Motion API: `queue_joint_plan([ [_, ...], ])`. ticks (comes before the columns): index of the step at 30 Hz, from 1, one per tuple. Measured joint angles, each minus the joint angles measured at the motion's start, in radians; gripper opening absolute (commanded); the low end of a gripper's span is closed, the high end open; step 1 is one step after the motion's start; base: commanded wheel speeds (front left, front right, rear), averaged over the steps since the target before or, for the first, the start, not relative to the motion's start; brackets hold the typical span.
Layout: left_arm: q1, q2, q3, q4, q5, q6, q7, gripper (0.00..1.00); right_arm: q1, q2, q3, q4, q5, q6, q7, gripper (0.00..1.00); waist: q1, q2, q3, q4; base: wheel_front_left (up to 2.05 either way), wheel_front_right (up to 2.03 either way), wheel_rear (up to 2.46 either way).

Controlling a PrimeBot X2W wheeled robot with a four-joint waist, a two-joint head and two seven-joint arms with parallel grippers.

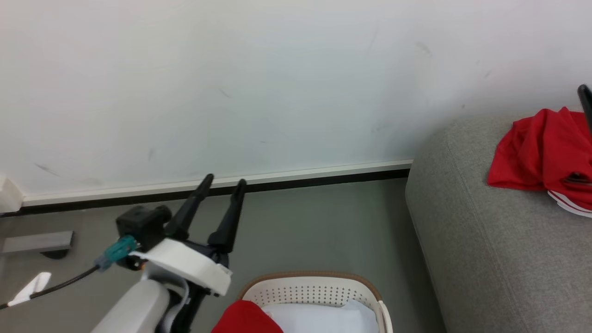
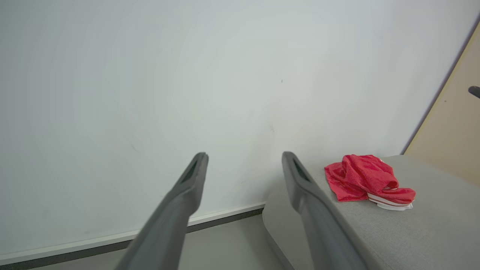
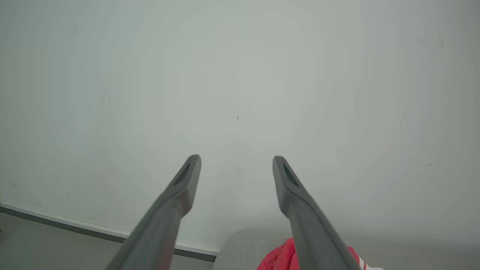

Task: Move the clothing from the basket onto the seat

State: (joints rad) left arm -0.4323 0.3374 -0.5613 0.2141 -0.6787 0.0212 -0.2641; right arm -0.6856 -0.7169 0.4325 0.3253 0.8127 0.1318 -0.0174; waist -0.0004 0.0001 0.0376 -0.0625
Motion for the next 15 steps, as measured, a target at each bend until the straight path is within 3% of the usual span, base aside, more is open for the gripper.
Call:
queue_joint_plan([
  [5, 0.078, 0.030, 0.123, -0.019, 0.036, 0.052, 0.000, 1.00, 0.167, 0.119, -0.118, -0.062, -0.095, 0.000, -0.104, 1.00, 0.0001, 0.0000, -0.016, 0.018, 0.00, 0.00, 0.00],
  [9, 0.158, -0.006, 0.250, -0.060, 0.068, 0.089, 0.000, 1.00, 0.322, 0.239, -0.207, -0.106, -0.186, 0.000, -0.170, 1.00, 0.0002, -0.0001, -0.026, 0.032, 0.00, 0.00, 0.00],
  [15, 0.273, -0.081, 0.378, -0.088, 0.191, 0.085, 0.000, 1.00, 0.520, 0.390, -0.277, -0.168, -0.256, 0.000, -0.222, 1.00, 0.0002, 0.0000, -0.035, 0.055, 0.00, 0.00, 0.00],
])
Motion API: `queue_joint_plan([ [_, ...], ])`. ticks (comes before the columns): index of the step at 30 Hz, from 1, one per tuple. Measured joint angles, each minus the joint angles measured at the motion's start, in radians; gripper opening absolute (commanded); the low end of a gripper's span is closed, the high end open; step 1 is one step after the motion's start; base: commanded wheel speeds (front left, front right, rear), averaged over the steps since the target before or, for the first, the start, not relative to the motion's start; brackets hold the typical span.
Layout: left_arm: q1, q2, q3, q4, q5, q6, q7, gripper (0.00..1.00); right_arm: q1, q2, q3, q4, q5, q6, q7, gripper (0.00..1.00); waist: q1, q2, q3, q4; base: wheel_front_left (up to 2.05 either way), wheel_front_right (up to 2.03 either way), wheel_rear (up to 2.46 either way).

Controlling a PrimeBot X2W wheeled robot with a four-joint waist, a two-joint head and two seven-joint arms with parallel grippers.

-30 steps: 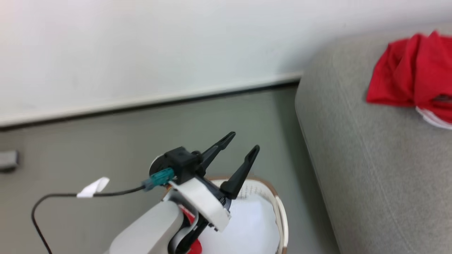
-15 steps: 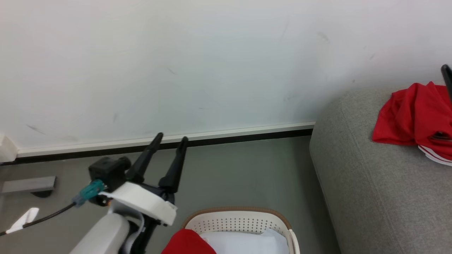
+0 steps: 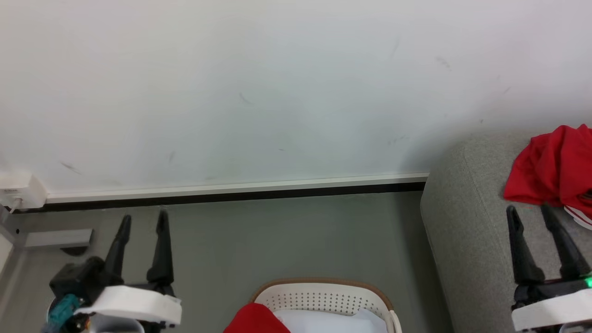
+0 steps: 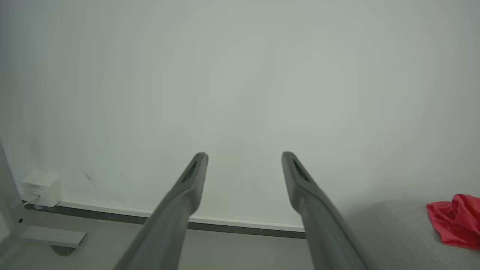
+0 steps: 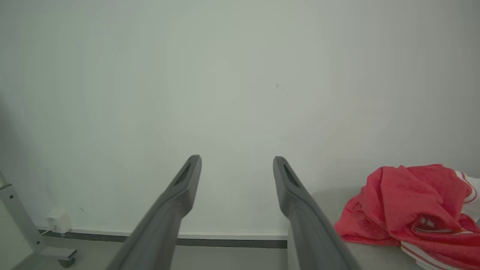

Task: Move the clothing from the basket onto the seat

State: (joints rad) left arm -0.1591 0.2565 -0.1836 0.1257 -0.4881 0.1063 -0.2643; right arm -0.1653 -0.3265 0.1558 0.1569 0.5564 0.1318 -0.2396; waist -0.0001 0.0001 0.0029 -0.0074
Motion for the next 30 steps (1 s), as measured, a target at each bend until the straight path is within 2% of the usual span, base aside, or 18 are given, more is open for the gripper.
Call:
queue_joint_plan([
  [2, 0.034, -0.023, 0.029, 0.001, 0.049, -0.002, 0.000, 1.00, 0.039, 0.047, -0.005, -0.020, 0.005, 0.000, -0.011, 1.00, 0.0001, 0.0000, 0.000, 0.001, 0.00, 0.00, 0.00],
  [7, 0.094, -0.090, 0.083, 0.005, 0.156, -0.031, 0.000, 1.00, 0.139, 0.102, -0.057, -0.053, -0.078, 0.000, -0.022, 1.00, 0.0001, 0.0000, -0.008, 0.017, 0.00, 0.00, 0.00],
  [13, 0.127, -0.158, 0.135, 0.005, 0.232, -0.090, 0.000, 1.00, 0.157, 0.133, -0.065, -0.073, -0.198, 0.000, -0.023, 1.00, 0.0001, 0.0000, -0.005, 0.016, 0.00, 0.00, 0.00],
  [21, 0.133, -0.190, 0.187, 0.018, 0.274, -0.150, 0.000, 1.00, 0.154, 0.170, -0.069, -0.074, -0.233, 0.000, -0.023, 1.00, 0.0001, 0.0000, -0.006, 0.016, 0.00, 0.00, 0.00],
  [30, 0.130, -0.202, 0.216, 0.026, 0.301, -0.177, 0.000, 1.00, 0.149, 0.173, -0.066, -0.074, -0.239, 0.000, -0.023, 1.00, 0.0001, 0.0000, -0.003, 0.013, 0.00, 0.00, 0.00],
])
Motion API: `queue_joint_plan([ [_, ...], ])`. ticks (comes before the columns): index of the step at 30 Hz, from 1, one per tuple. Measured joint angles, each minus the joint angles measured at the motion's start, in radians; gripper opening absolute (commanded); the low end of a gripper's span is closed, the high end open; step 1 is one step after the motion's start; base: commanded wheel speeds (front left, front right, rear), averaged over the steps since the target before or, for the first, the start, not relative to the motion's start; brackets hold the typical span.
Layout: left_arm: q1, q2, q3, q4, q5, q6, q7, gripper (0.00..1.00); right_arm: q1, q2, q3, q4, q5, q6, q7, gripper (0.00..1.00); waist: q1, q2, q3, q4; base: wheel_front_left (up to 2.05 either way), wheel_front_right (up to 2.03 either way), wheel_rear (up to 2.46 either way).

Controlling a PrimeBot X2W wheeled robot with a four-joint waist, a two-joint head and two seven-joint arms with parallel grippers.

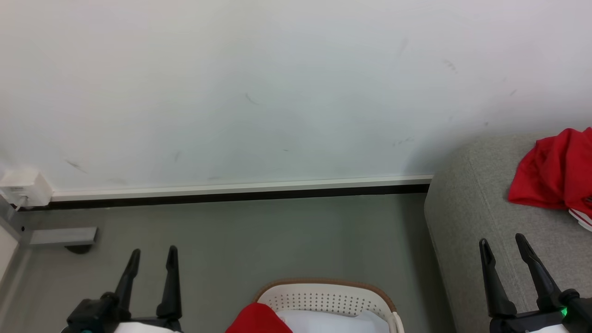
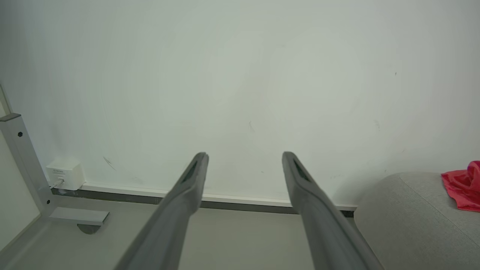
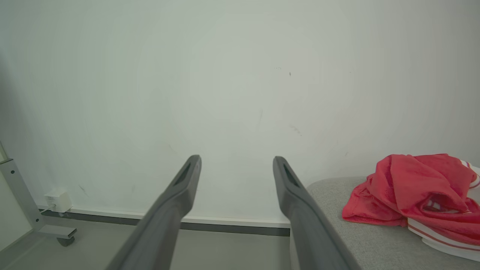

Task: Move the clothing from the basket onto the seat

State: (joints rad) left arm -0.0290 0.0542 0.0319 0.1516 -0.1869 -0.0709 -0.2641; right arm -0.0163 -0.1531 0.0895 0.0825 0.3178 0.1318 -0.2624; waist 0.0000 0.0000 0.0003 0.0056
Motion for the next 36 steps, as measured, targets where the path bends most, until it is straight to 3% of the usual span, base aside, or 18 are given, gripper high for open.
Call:
queue_joint_plan([
  [7, -0.004, -0.004, 0.010, 0.000, 0.011, -0.008, 0.000, 1.00, -0.011, 0.000, -0.001, -0.003, 0.001, 0.000, 0.000, 1.00, 0.0000, 0.0000, 0.013, -0.011, 0.00, 0.00, 0.00],
  [16, -0.125, 0.001, -0.039, 0.025, 0.057, -0.039, 0.000, 1.00, -0.132, -0.002, -0.002, -0.030, 0.000, 0.000, 0.000, 1.00, 0.0002, 0.0000, 0.119, -0.048, 0.00, 0.00, 0.00],
  [30, -0.359, 0.112, -0.184, 0.339, 0.081, -0.058, 0.000, 1.00, -0.289, 0.035, -0.058, -0.100, -0.006, 0.000, 0.000, 1.00, 0.0003, 0.0000, 0.359, -0.145, 0.00, 0.00, 0.00],
  [36, -0.439, 0.182, -0.364, 0.502, 0.077, -0.061, 0.000, 1.00, -0.346, 0.051, -0.072, -0.134, -0.005, 0.000, 0.000, 1.00, 0.0003, 0.0000, 0.458, -0.199, 0.00, 0.00, 0.00],
])
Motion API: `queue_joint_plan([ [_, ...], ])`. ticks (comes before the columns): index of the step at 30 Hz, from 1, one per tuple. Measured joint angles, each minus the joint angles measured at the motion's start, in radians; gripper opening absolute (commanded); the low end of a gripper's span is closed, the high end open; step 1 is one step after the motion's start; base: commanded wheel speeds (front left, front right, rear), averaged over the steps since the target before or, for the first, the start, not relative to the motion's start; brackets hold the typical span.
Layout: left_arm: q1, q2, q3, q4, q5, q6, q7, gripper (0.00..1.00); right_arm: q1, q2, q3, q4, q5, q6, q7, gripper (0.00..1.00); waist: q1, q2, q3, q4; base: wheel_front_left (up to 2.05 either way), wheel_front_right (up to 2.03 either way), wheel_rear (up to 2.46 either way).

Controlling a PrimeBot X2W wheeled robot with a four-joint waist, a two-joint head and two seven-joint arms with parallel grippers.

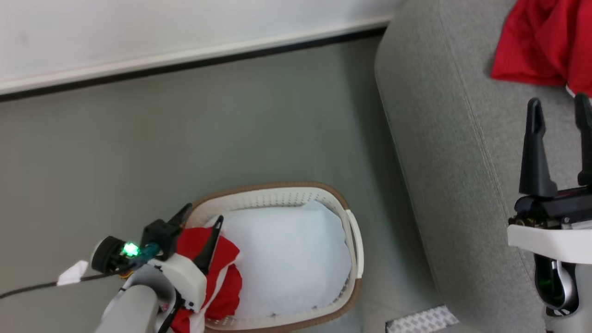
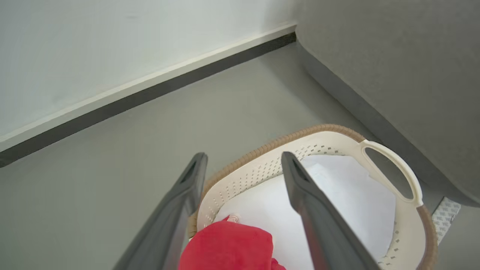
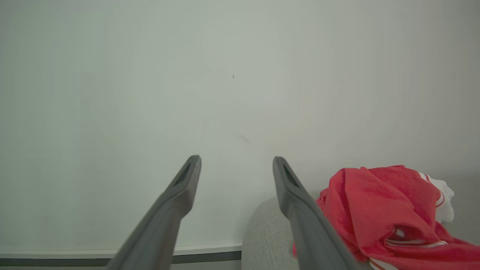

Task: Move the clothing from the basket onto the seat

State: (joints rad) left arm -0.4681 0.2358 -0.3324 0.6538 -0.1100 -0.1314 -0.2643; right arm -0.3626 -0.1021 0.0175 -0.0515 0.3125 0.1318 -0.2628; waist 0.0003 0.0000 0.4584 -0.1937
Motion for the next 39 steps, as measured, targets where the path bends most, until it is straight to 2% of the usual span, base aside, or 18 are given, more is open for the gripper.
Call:
queue_joint_plan([
  [9, -0.160, 0.035, -0.296, 0.265, 0.036, 0.000, 0.082, 1.00, -0.060, 0.025, -0.002, -0.025, 0.002, 0.000, 0.000, 1.00, -0.0001, 0.0000, 0.134, -0.064, 0.00, 0.00, 0.00],
  [19, -0.316, 0.054, -0.525, 0.523, 0.095, 0.000, 0.293, 1.00, -0.119, 0.042, 0.036, -0.039, 0.014, 0.000, 0.000, 1.00, -0.0001, 0.0000, 0.240, -0.134, 0.00, 0.00, 0.00],
  [24, -0.376, 0.059, -0.630, 0.579, 0.165, 0.000, 0.371, 1.00, -0.140, 0.047, 0.047, -0.041, 0.026, 0.000, 0.000, 1.00, -0.0002, 0.0000, 0.282, -0.172, 0.00, 0.00, 0.00],
  [28, -0.380, 0.060, -0.697, 0.607, 0.168, 0.000, 0.444, 1.00, -0.149, 0.049, 0.055, -0.041, 0.039, 0.000, 0.000, 1.00, -0.0002, 0.0000, 0.311, -0.204, 0.00, 0.00, 0.00],
  [35, -0.400, 0.084, -0.760, 0.621, 0.136, 0.000, 0.476, 1.00, -0.164, 0.049, 0.064, -0.042, 0.088, 0.000, 0.000, 1.00, -0.0002, 0.0000, 0.359, -0.255, 0.00, 0.00, 0.00],
  [36, -0.402, 0.086, -0.765, 0.622, 0.126, 0.000, 0.478, 0.45, -0.164, 0.049, 0.063, -0.042, 0.091, 0.000, 0.000, 1.00, -0.0002, 0.0000, 0.364, -0.261, 0.00, 0.00, 0.00],
  [37, -0.405, 0.087, -0.771, 0.624, 0.114, 0.000, 0.484, 0.45, -0.164, 0.049, 0.061, -0.042, 0.095, 0.000, 0.000, 1.00, -0.0002, 0.0000, 0.368, -0.266, 0.00, 0.00, 0.00],
  [38, -0.407, 0.087, -0.777, 0.624, 0.108, 0.000, 0.484, 0.00, -0.164, 0.049, 0.060, -0.042, 0.096, 0.000, 0.000, 1.00, -0.0002, 0.0000, 0.372, -0.269, 0.00, 0.00, 0.00],
  [39, -0.408, 0.087, -0.783, 0.625, 0.102, 0.000, 0.487, 0.00, -0.164, 0.049, 0.060, -0.042, 0.097, 0.000, 0.000, 1.00, -0.0002, 0.0000, 0.374, -0.272, 0.00, 0.00, 0.00],
])
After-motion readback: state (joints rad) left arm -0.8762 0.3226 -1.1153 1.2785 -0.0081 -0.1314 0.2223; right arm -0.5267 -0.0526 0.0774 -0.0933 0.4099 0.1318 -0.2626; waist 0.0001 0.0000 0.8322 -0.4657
